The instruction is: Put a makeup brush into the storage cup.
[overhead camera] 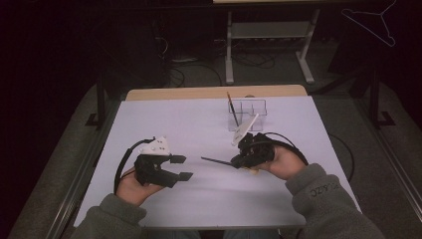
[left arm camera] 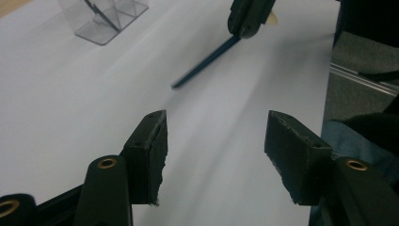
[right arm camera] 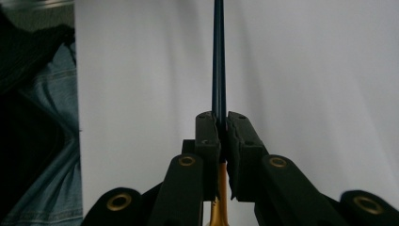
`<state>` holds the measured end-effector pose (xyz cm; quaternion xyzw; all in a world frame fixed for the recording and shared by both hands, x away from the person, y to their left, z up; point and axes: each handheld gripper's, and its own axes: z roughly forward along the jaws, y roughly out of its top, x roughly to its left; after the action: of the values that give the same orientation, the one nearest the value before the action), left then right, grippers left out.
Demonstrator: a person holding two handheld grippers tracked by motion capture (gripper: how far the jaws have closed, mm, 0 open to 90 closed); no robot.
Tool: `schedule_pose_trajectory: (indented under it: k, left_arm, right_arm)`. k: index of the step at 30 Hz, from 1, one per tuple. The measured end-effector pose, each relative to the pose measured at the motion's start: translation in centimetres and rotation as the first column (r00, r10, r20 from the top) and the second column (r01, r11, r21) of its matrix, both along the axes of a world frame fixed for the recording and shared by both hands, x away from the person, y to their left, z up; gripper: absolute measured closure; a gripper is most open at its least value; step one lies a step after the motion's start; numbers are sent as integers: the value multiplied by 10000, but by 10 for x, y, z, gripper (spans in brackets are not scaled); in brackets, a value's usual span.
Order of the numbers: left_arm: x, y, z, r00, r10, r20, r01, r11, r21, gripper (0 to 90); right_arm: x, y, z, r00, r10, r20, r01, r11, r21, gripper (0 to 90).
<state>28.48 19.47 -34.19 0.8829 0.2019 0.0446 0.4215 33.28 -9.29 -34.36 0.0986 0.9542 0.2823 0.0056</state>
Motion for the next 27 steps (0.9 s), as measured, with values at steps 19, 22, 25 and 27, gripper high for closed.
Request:
schedule_pose_trajectory:
  k: [19, 22, 25, 27]
  left_arm:
    - [-1, -34, -8, 9824, -1625, -922, 1736, 9762, 1296, 543]
    - [-1, -38, -10, 9757, -1844, -1180, 2003, 9695, 1416, 596]
    - [-1, -42, -11, 9688, -2112, -1297, 2300, 9612, 1523, 648]
    - [-1, -45, -12, 9648, -2239, -1379, 2446, 9566, 1581, 674]
  right_arm:
    - [-33, 50, 6, 9840, 1778, 124, -1776, 9840, -176, 827]
    - [-33, 51, 5, 9821, 1878, 107, -1877, 9821, -142, 828]
    - [-35, 53, 5, 9785, 2059, 100, -2058, 9785, -113, 827]
    - [-36, 54, 5, 9769, 2133, 88, -2132, 9769, -148, 827]
